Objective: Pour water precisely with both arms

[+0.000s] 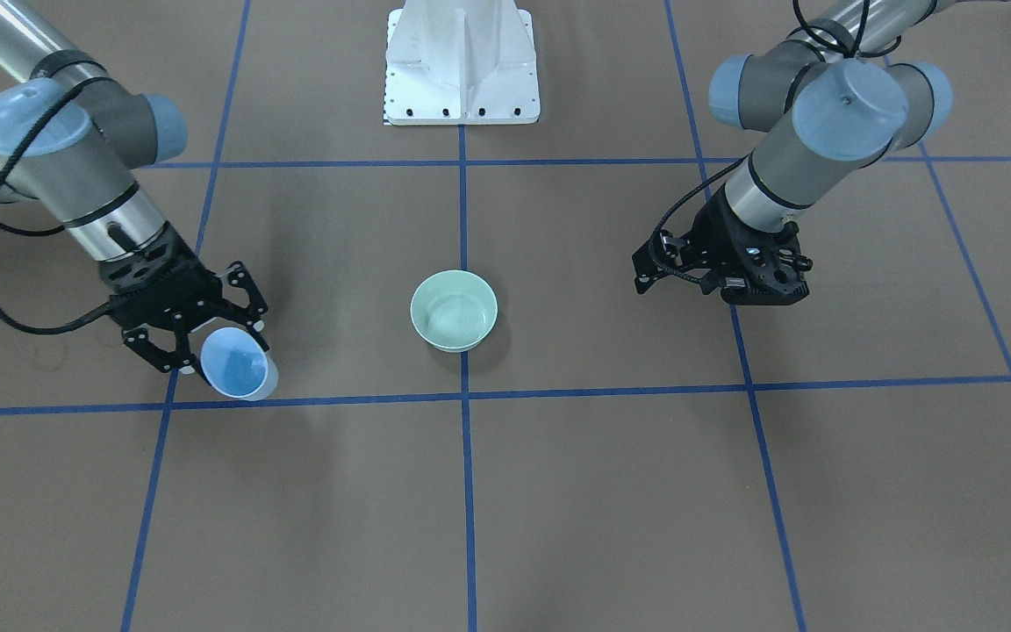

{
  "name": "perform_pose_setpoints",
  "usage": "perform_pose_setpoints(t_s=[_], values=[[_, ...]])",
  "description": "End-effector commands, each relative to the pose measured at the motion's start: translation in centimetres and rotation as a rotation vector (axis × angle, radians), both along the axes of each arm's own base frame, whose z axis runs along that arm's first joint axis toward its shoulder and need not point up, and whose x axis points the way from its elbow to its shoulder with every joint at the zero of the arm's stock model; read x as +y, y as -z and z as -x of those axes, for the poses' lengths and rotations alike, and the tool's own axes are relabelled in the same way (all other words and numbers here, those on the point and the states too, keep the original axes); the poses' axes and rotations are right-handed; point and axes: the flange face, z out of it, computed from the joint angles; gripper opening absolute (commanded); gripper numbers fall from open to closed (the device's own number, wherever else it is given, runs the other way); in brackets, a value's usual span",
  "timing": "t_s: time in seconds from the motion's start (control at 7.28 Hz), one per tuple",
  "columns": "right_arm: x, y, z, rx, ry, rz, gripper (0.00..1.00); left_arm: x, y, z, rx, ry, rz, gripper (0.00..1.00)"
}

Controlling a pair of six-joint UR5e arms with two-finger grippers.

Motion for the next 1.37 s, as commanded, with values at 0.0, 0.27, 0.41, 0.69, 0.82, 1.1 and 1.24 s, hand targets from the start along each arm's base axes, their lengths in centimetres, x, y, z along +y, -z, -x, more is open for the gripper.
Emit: perform_pose_setpoints(t_s=[0.0, 0.27, 0.41, 0.69, 0.82, 1.1, 1.24], values=[[3.3, 9.8, 7.6, 0.104, -0.022, -0.023, 0.45, -0.9, -1.6, 0.2, -0.024, -0.006, -0.004, 0.99], [7.0, 11.8, 11.8, 0.157, -0.094, -0.122, 0.59, -1.7, -2.4, 0.7, -0.036, -0.007, -0.012, 0.99], [7.5, 12.1, 12.2, 0.151, -0.094, -0.122, 0.54, -1.7, -2.3, 0.7, -0.034, -0.008, -0.012, 0.99], [8.9, 12.3, 13.2, 0.141, -0.067, -0.117, 0.35, -1.6, -2.3, 0.7, -0.033, -0.009, -0.012, 0.99], [9.1, 12.7, 13.5, 0.103, -0.089, -0.073, 0.35, -1.5, -2.3, 0.6, -0.033, -0.010, -0.012, 0.99], [9.3, 13.4, 13.5, 0.083, -0.098, -0.056, 0.33, -1.5, -2.3, 0.6, -0.033, -0.010, -0.012, 0.99], [9.2, 13.1, 13.6, 0.087, -0.100, -0.052, 0.33, -1.4, -2.3, 0.6, -0.032, -0.010, -0.013, 0.99]])
